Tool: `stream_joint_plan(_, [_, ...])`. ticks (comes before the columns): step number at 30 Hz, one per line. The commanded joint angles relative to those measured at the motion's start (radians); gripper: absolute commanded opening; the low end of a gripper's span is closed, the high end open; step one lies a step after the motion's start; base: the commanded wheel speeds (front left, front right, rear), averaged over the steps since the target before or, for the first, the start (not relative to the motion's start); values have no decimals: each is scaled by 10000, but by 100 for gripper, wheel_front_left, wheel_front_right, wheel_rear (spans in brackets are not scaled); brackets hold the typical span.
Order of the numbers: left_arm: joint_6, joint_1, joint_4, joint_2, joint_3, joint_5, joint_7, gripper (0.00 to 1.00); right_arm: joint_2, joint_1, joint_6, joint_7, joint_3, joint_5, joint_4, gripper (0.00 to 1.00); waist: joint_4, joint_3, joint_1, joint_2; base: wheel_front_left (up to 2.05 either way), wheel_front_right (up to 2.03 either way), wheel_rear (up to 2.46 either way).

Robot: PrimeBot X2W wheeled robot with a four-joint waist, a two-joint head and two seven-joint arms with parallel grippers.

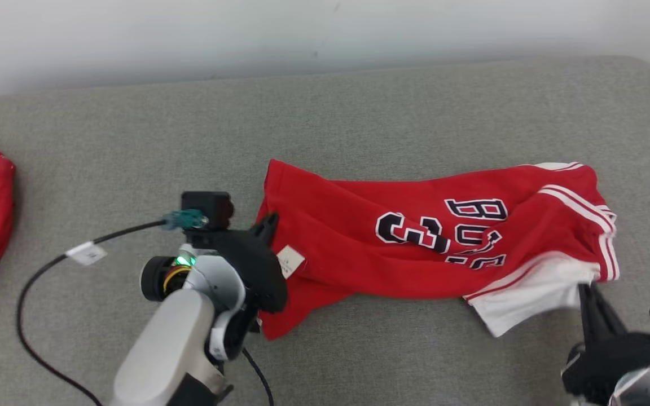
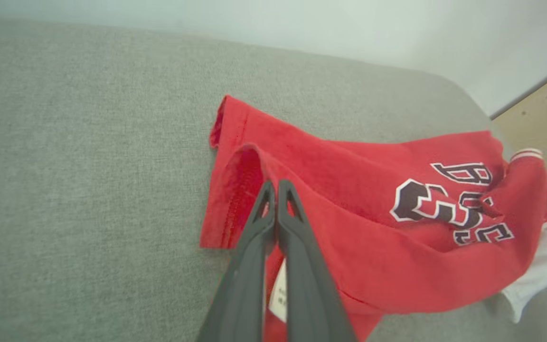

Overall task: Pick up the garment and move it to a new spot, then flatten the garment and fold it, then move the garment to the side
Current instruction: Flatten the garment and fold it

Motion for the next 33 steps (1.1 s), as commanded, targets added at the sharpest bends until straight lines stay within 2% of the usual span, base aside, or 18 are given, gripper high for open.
stream_joint_plan(1, [-122, 98, -183, -18, 289, -387, -221, 0, -5, -277, -25, -74, 49, 295, -372, 0, -205, -175, 0, 0, 0, 0, 0])
stream_joint_plan(6, [-493, -186, -972, -95, 1457, -2137, -472, 0, -5, -1444, -26, 458, 452, 920, -1604, 0, -482, -312, 0, 0, 0, 0, 0])
stream_joint_plan(9, [-596, -595, -1427, -101, 2142, -3237, -247, 0, -249, -2505, -25, 1053, 799, 961, -2066, 0, -620, -205, 0, 0, 0, 0, 0])
stream_joint_plan(15, [-231, -1974, -1924, 108, 3067, -4276, 420, 0, -687, -5080, -25, 2208, 1327, 1833, -1754, 0, -823, 636, 0, 0, 0, 0, 0])
stream_joint_plan(19, [-51, -3193, -2178, 700, 3325, -4036, 588, 0, -893, -7106, -25, 2348, 1628, 1993, -947, 0, -1052, 1665, 0, 0, 0, 0, 0])
stream_joint_plan(24, [352, -5206, -2453, 1311, 3676, -3619, 411, 0, -798, -9974, -25, 2128, 1458, 2104, 549, 0, -1309, 3161, 0, 0, 0, 0, 0])
stream_joint_plan(29, [144, -7345, -2425, 1703, 3696, -2979, -319, 0, -760, -12868, -25, 1122, 1116, 1561, 1954, 0, -1417, 4636, 0, 0, 0, 0, 0])
stream_joint_plan(33, [-287, -8865, -2170, 1744, 3831, -2688, -1380, 0, -556, -14897, -25, -395, 404, 1478, 2854, 0, -1452, 5439, 0, 0, 0, 0, 0])
